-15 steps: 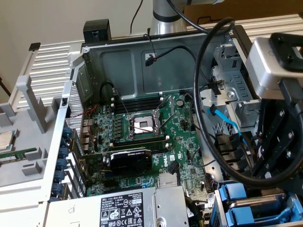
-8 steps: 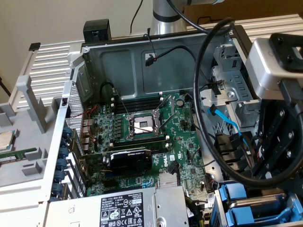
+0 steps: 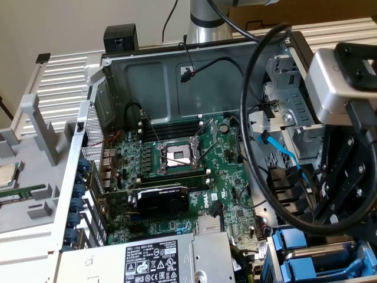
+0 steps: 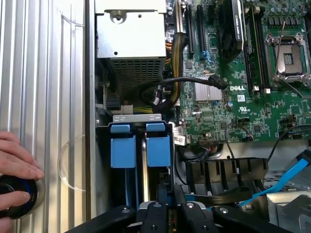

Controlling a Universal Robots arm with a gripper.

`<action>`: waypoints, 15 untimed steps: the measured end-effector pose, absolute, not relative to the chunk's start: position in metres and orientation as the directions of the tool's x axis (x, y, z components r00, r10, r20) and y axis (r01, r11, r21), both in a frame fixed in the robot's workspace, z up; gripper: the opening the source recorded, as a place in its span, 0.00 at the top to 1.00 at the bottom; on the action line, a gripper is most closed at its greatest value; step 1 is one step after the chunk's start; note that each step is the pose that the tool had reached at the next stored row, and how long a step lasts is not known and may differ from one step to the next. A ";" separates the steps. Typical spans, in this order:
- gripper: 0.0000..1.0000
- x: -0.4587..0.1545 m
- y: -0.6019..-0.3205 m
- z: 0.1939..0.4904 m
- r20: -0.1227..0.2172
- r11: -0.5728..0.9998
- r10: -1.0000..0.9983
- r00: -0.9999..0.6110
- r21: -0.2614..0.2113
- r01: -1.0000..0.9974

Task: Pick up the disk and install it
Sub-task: 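Insert the second disk wire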

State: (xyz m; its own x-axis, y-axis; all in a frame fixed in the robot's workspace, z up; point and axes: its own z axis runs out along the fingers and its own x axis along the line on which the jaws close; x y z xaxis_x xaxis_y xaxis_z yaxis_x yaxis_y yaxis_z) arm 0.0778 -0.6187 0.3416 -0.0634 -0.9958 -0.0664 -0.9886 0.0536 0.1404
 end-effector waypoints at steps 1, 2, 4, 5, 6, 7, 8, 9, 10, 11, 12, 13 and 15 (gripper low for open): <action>0.84 0.078 -0.619 0.341 -0.066 0.054 -0.996 -0.063 0.140 -0.989; 0.84 0.077 -0.619 0.341 -0.066 0.054 -0.996 -0.063 0.140 -0.989; 0.84 0.077 -0.619 0.341 -0.066 0.054 -0.996 -0.063 0.140 -0.989; 0.84 0.077 -0.619 0.341 -0.066 0.054 -0.996 -0.063 0.140 -0.989; 0.84 0.077 -0.619 0.341 -0.066 0.054 -0.996 -0.063 0.140 -0.989; 0.84 0.077 -0.619 0.341 -0.067 0.054 -0.996 -0.063 0.140 -0.989; 0.84 0.077 -0.619 0.340 -0.067 0.054 -0.996 -0.063 0.140 -0.989; 0.84 0.077 -0.619 0.340 -0.067 0.054 -0.996 -0.063 0.140 -0.989; 0.84 0.077 -0.619 0.340 -0.067 0.054 -0.996 -0.063 0.140 -0.989; 0.84 0.077 -0.619 0.340 -0.067 0.054 -0.996 -0.063 0.140 -0.989; 0.84 0.077 -0.619 0.340 -0.067 0.054 -0.996 -0.063 0.140 -0.989; 0.84 0.077 -0.619 0.340 -0.067 0.054 -0.996 -0.063 0.140 -0.989; 0.84 0.077 -0.619 0.339 -0.067 0.054 -0.996 -0.063 0.139 -0.989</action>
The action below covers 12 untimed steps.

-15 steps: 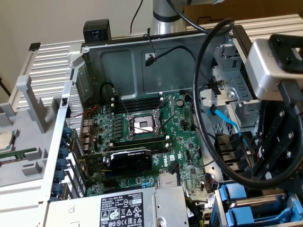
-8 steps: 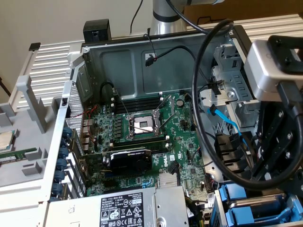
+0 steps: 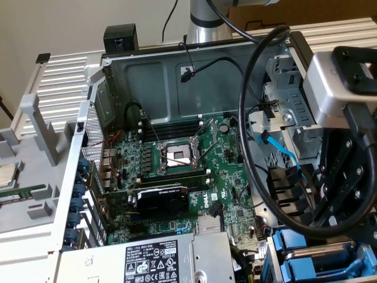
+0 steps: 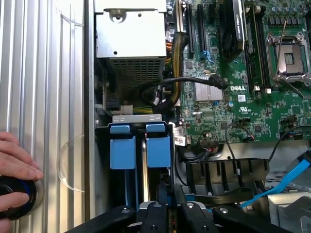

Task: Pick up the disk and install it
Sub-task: 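Insert the second disk wire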

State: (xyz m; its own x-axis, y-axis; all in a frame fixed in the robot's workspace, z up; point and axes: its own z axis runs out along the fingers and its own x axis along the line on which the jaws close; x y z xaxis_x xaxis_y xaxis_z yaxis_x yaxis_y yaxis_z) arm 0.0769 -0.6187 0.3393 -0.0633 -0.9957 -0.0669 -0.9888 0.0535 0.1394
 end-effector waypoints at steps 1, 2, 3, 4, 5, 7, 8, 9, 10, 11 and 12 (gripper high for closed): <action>0.84 0.077 -0.619 0.339 -0.067 0.053 -0.996 -0.063 0.139 -0.989; 0.84 0.077 -0.619 0.339 -0.067 0.054 -0.996 -0.063 0.139 -0.989; 0.84 0.077 -0.619 0.339 -0.067 0.053 -0.996 -0.063 0.139 -0.989; 0.84 0.077 -0.619 0.339 -0.067 0.054 -0.996 -0.063 0.139 -0.989; 0.84 0.077 -0.619 0.339 -0.067 0.054 -0.996 -0.063 0.139 -0.989; 0.84 0.077 -0.619 0.338 -0.067 0.054 -0.996 -0.063 0.139 -0.989; 0.84 0.077 -0.619 0.338 -0.067 0.054 -0.996 -0.063 0.139 -0.989; 0.84 0.077 -0.619 0.338 -0.067 0.054 -0.996 -0.063 0.139 -0.989; 0.84 0.077 -0.619 0.338 -0.067 0.053 -0.996 -0.063 0.139 -0.989; 0.84 0.077 -0.619 0.338 -0.067 0.054 -0.996 -0.063 0.139 -0.989; 0.84 0.077 -0.619 0.338 -0.067 0.054 -0.996 -0.063 0.139 -0.989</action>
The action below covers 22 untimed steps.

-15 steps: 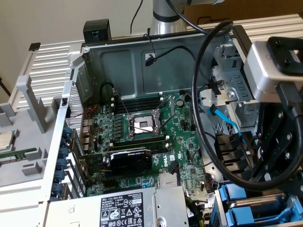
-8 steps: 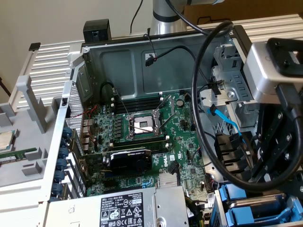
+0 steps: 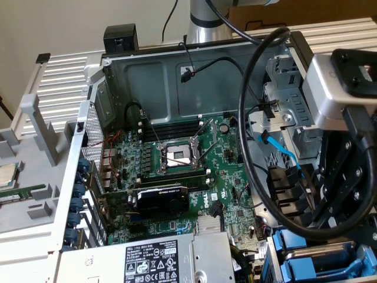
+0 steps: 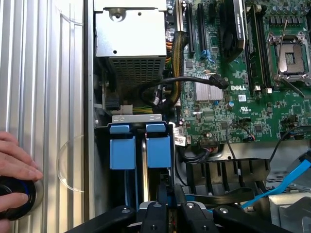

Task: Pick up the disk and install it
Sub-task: 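Insert the second disk wire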

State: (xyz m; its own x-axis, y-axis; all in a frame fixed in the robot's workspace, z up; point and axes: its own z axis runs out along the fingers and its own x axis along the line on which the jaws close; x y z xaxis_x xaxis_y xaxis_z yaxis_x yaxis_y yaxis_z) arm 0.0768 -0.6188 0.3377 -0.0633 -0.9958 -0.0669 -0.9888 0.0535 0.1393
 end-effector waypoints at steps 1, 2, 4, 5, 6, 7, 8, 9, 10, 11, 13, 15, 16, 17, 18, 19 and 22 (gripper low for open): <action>0.84 0.077 -0.619 0.338 -0.067 0.054 -0.996 -0.063 0.139 -0.989; 0.84 0.077 -0.619 0.338 -0.067 0.054 -0.996 -0.063 0.139 -0.989; 0.84 0.077 -0.619 0.337 -0.067 0.053 -0.996 -0.063 0.139 -0.989; 0.84 0.077 -0.619 0.337 -0.067 0.054 -0.996 -0.063 0.139 -0.989; 0.84 0.077 -0.619 0.337 -0.067 0.053 -0.996 -0.063 0.139 -0.989; 0.84 0.077 -0.619 0.337 -0.067 0.054 -0.996 -0.063 0.139 -0.989; 0.84 0.077 -0.619 0.337 -0.067 0.054 -0.996 -0.063 0.139 -0.989; 0.84 0.077 -0.619 0.337 -0.067 0.054 -0.996 -0.063 0.139 -0.989; 0.84 0.077 -0.619 0.337 -0.067 0.054 -0.996 -0.063 0.139 -0.989; 0.84 0.077 -0.619 0.337 -0.067 0.054 -0.996 -0.063 0.139 -0.989; 0.84 0.077 -0.619 0.337 -0.067 0.054 -0.996 -0.063 0.139 -0.989; 0.84 0.077 -0.619 0.337 -0.067 0.054 -0.996 -0.063 0.139 -0.989; 0.84 0.077 -0.619 0.337 -0.067 0.053 -0.996 -0.063 0.139 -0.989; 0.84 0.077 -0.619 0.337 -0.067 0.054 -0.996 -0.063 0.139 -0.989; 0.84 0.077 -0.619 0.337 -0.067 0.053 -0.996 -0.063 0.139 -0.989; 0.84 0.077 -0.619 0.337 -0.067 0.053 -0.996 -0.063 0.139 -0.989; 0.84 0.077 -0.619 0.337 -0.067 0.053 -0.996 -0.063 0.139 -0.989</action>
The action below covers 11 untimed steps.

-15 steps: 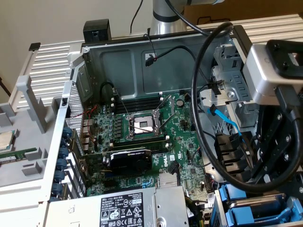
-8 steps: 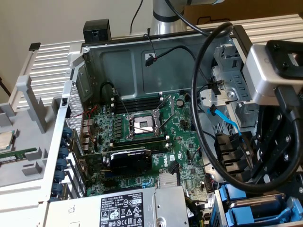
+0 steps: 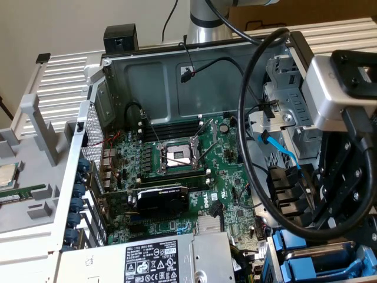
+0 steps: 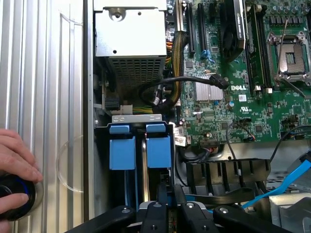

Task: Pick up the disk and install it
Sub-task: 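Insert the second disk wire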

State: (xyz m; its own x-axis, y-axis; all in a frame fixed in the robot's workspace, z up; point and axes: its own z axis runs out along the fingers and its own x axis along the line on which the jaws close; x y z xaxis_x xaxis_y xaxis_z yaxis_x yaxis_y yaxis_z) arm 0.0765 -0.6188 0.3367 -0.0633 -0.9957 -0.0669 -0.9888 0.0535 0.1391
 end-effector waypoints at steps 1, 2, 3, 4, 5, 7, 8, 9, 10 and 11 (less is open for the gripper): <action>0.84 0.077 -0.619 0.337 -0.067 0.053 -0.996 -0.063 0.139 -0.989; 0.84 0.076 -0.619 0.337 -0.067 0.053 -0.996 -0.063 0.139 -0.989; 0.84 0.076 -0.619 0.337 -0.067 0.053 -0.996 -0.063 0.139 -0.989; 0.82 0.076 -0.619 0.337 -0.067 0.053 -0.996 -0.063 0.139 -0.989; 0.82 0.076 -0.619 0.337 -0.067 0.053 -0.996 -0.063 0.139 -0.989; 0.76 0.076 -0.619 0.337 -0.067 0.053 -0.996 -0.063 0.139 -0.989; 0.76 0.076 -0.619 0.337 -0.067 0.054 -0.996 -0.063 0.139 -0.989; 0.76 0.076 -0.619 0.337 -0.067 0.054 -0.996 -0.063 0.139 -0.989; 0.76 0.076 -0.619 0.337 -0.067 0.053 -0.996 -0.063 0.139 -0.989; 0.76 0.076 -0.619 0.337 -0.067 0.054 -0.996 -0.063 0.139 -0.989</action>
State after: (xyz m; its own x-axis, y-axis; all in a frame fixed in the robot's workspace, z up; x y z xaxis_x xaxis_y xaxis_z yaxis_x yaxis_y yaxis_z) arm 0.0764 -0.6188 0.3372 -0.0633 -0.9957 -0.0670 -0.9888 0.0535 0.1392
